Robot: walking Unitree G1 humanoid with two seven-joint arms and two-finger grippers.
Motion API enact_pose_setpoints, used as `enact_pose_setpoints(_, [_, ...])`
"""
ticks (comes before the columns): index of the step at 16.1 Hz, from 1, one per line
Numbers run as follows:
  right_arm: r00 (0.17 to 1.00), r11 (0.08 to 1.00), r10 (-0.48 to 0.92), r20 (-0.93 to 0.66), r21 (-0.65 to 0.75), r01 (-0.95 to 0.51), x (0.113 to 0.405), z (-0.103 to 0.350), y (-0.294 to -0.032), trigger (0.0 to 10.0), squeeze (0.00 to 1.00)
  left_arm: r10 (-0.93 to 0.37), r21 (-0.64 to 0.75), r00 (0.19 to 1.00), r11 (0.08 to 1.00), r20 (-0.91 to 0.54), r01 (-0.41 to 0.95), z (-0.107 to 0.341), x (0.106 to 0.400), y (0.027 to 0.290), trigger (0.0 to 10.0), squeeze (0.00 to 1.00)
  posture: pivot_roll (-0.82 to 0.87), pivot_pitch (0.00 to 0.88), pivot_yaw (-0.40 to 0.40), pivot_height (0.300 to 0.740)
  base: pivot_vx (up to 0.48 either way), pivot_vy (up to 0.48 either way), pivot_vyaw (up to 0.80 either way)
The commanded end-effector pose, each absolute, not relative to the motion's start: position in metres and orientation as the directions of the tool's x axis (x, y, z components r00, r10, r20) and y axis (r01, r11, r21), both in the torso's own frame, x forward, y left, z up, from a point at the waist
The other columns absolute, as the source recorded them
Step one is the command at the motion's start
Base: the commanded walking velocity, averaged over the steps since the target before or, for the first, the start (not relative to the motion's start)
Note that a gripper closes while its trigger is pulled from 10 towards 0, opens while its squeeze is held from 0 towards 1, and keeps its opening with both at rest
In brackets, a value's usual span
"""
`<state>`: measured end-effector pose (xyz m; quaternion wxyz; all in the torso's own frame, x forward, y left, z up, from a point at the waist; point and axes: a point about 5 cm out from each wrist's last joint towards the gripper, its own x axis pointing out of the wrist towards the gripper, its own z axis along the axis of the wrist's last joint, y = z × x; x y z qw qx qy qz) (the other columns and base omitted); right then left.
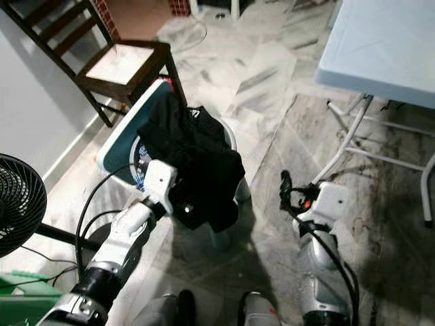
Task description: Hang hanger
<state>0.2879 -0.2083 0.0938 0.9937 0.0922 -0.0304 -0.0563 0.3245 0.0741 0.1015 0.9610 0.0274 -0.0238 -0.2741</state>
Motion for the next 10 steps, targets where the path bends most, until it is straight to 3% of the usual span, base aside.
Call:
enact_pose_setpoints(1, [0.992,0.974,-0.122,0.04,0.199,0.112,0.289,0.092,-0.208,10.0,0.0,-0.503,0.049,0.864,0.864,0.032,0.501,0.099,0.327,0.081,10.0,0.0,-0.14,0.12,0.112,0.74,0.0,0.0,0.0])
enact_pose_setpoints(10, [0.996,0.983,-0.077,0.041,0.172,0.069,0.29,0.095,-0.208,10.0,0.0,-0.514,-0.004,0.854,0.857,0.075,0.516,0.1,0.327,0.072,10.0,0.0,-0.17,0.131,0.081,0.74,0.0,0.0,-0.07])
